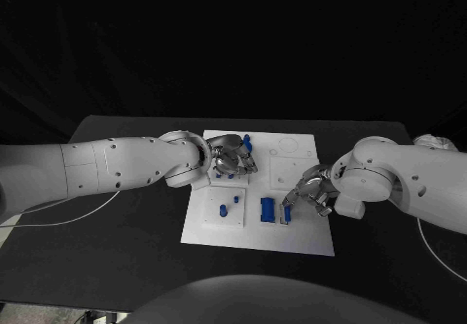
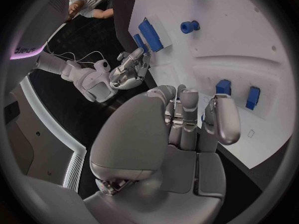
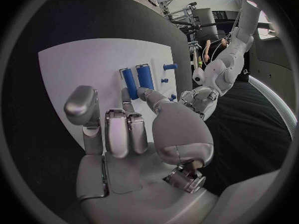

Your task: Assemble the parts on the task board

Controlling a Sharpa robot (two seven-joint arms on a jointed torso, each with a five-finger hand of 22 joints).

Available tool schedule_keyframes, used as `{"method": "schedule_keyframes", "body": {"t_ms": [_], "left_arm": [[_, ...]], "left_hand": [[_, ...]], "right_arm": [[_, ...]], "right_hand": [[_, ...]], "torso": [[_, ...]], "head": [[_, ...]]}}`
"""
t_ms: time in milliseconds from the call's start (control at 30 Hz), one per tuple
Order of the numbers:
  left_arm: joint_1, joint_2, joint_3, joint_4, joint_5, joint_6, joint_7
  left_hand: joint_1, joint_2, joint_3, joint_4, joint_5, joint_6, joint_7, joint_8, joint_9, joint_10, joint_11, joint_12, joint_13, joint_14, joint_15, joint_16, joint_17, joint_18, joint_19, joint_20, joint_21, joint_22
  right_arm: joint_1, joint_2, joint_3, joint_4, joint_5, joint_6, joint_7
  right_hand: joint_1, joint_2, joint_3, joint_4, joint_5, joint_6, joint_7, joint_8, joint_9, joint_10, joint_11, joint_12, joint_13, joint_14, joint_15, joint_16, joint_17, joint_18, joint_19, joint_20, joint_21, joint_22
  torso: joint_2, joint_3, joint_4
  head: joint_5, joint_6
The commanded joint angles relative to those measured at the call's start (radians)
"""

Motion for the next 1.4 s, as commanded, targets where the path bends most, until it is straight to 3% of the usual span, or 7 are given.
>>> {"method": "schedule_keyframes", "body": {"t_ms": [33, 133, 500, 867, 1200, 1400], "left_arm": [[0.0, 0.002, 0.001, 0.003, -0.003, 0.016, -0.001], [0.0, 0.0, 0.001, 0.004, -0.004, 0.016, -0.002], [0.0, 0.0, 0.001, 0.004, -0.006, 0.017, -0.005], [0.0, 0.0, 0.001, 0.004, -0.006, 0.02, -0.008], [-0.001, 0.0, 0.001, 0.004, -0.007, 0.023, -0.013], [-0.001, 0.0, 0.001, 0.002, -0.007, 0.024, -0.015]], "left_hand": [[0.005, 0.007, 0.006, -0.002, 0.001, -0.002, 0.005, 0.002, 0.0, -0.006, 0.002, 0.003, 0.001, -0.008, 0.0, -0.006, -0.001, 0.01, -0.006, 0.002, -0.006, 0.176], [0.005, 0.007, 0.006, -0.002, 0.001, -0.002, 0.005, 0.002, 0.0, -0.006, 0.002, 0.003, 0.001, -0.008, 0.0, -0.006, -0.001, 0.01, -0.006, 0.002, -0.006, 0.176], [0.005, 0.007, 0.006, -0.002, 0.001, -0.002, 0.005, 0.002, 0.0, -0.006, 0.002, 0.003, 0.001, -0.008, 0.0, -0.006, -0.001, 0.01, -0.006, 0.002, -0.006, 0.176], [0.005, 0.007, 0.006, -0.002, 0.001, -0.003, 0.005, 0.002, 0.0, -0.007, 0.002, 0.003, 0.002, -0.009, 0.0, -0.007, -0.003, 0.011, -0.007, 0.002, -0.008, 0.176], [0.005, 0.007, 0.006, -0.002, 0.001, -0.003, 0.005, 0.002, 0.0, -0.007, 0.002, 0.003, 0.002, -0.009, 0.0, -0.007, -0.003, 0.011, -0.007, 0.002, -0.008, 0.176], [0.006, 0.007, 0.007, -0.003, 0.001, -0.003, 0.005, 0.002, 0.0, -0.007, 0.003, 0.003, 0.002, -0.01, 0.0, -0.008, -0.004, 0.011, -0.007, 0.002, -0.008, 0.176]], "right_arm": [[-0.007, 0.003, -0.002, -0.002, -0.001, 0.021, -0.005], [-0.01, 0.003, -0.002, -0.004, -0.005, 0.021, -0.006], [-0.015, 0.0, -0.002, -0.003, -0.016, 0.018, -0.006], [-0.017, -0.003, -0.002, -0.002, -0.021, 0.014, -0.005], [-0.017, -0.004, -0.002, 0.0, -0.025, 0.009, -0.004], [-0.018, -0.006, -0.002, 0.0, -0.026, 0.005, -0.004]], "right_hand": [[-0.011, 0.002, -0.002, 0.007, -0.007, -0.005, 0.002, -0.006, -0.002, 0.106, 0.005, 0.004, 0.264, 0.061, 0.005, -0.004, 0.06, 0.017, -0.005, 0.001, -0.005, 0.116], [-0.013, 0.0, -0.005, 0.008, -0.014, -0.007, 0.002, -0.006, -0.003, 0.106, 0.005, 0.004, 0.264, 0.06, 0.006, -0.005, 0.059, 0.017, -0.005, 0.001, -0.008, 0.115], [-0.022, -0.003, -0.024, 0.016, -0.105, -0.01, 0.003, -0.008, -0.009, 0.106, 0.007, 0.004, 0.264, 0.061, 0.007, -0.005, 0.059, 0.018, -0.004, 0.003, -0.013, 0.114], [-0.025, -0.003, -0.031, 0.02, -0.13, -0.011, 0.003, -0.008, -0.012, 0.106, 0.007, 0.004, 0.264, 0.062, 0.007, -0.003, 0.061, 0.017, -0.002, 0.004, -0.011, 0.114], [-0.042, -0.006, -0.069, 0.041, -0.287, -0.009, 0.003, -0.008, -0.019, 0.106, 0.008, 0.004, 0.264, 0.062, 0.009, -0.001, 0.063, 0.017, 0.0, 0.005, -0.011, 0.115], [-0.052, -0.003, -0.086, 0.054, -0.32, -0.006, 0.003, -0.006, -0.022, 0.106, 0.008, 0.004, 0.264, 0.063, 0.009, 0.0, 0.065, 0.016, 0.002, 0.005, -0.01, 0.116]], "torso": [[-0.001, 0.0003, 0.001], [0.0, 0.0001, -0.0002], [0.0, 0.0002, -0.0013], [0.0, -0.0002, -0.0003], [0.0, 0.0, -0.0004], [0.001, 0.0002, -0.0004]], "head": [[0.0, 0.0], [0.004, 0.0], [0.005, 0.0], [0.005, 0.0], [0.008, 0.0], [0.009, 0.0]]}}
